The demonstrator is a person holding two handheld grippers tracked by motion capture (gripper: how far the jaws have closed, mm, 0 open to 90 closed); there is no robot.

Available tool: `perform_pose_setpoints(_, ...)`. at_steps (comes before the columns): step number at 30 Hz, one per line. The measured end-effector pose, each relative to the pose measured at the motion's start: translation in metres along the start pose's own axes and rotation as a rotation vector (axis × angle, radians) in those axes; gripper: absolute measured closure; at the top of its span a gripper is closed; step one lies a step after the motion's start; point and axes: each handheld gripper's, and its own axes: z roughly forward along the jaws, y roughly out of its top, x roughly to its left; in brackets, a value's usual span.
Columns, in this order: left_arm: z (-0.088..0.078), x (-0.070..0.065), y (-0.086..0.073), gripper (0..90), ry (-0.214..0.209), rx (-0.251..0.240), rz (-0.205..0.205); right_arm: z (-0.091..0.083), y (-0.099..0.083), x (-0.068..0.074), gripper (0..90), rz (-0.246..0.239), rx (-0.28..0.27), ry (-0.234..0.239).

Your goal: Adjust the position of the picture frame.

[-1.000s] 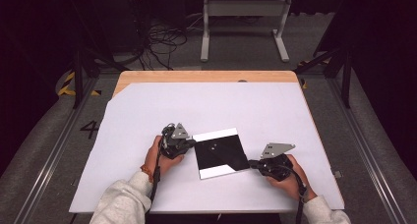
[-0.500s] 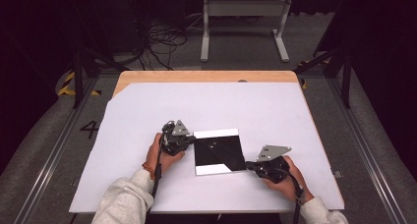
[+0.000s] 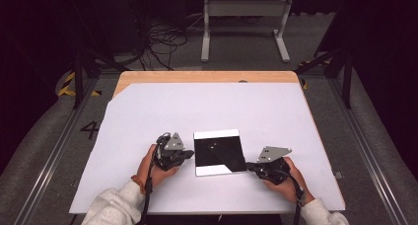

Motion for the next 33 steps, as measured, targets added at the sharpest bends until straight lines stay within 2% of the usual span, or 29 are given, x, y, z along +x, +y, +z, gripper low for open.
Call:
perform_pose_setpoints(4, -0.010, -0.016, -0.011, 89.6, -0.050, -0.003, 0.003, 0.000, 0.000, 0.001, 90.0, 0.005, -0.002, 0.005)
perform_pose_setpoints(6, -0.012, -0.026, -0.014, 89.0, -0.077, 0.008, 0.021, 0.001, 0.000, 0.001, 90.0, 0.008, -0.003, 0.008)
perform_pose_setpoints(9, -0.010, -0.035, -0.013, 88.8, -0.091, 0.010, 0.058, 0.001, 0.001, 0.002, 90.0, 0.008, 0.000, 0.010)
perform_pose_setpoints(14, -0.005, -0.038, -0.012, 88.6, -0.100, 0.031, 0.071, 0.002, 0.001, 0.003, 90.0, 0.013, -0.004, 0.016)
perform_pose_setpoints(17, -0.002, -0.039, -0.012, 87.4, -0.077, 0.051, 0.087, 0.002, 0.001, 0.003, 90.0, 0.015, -0.007, 0.017)
perform_pose_setpoints(24, 0.001, -0.038, -0.014, 90.0, -0.059, 0.021, 0.086, 0.003, 0.001, 0.006, 90.0, 0.023, -0.012, 0.004)
perform_pose_setpoints(27, 0.001, -0.040, -0.013, 90.0, -0.035, 0.032, 0.107, 0.003, 0.001, 0.007, 90.0, 0.030, -0.013, 0.000)
perform_pose_setpoints(33, 0.002, -0.038, -0.012, 90.0, -0.024, 0.029, 0.099, 0.004, 0.002, 0.008, 90.0, 0.029, -0.015, -0.013)
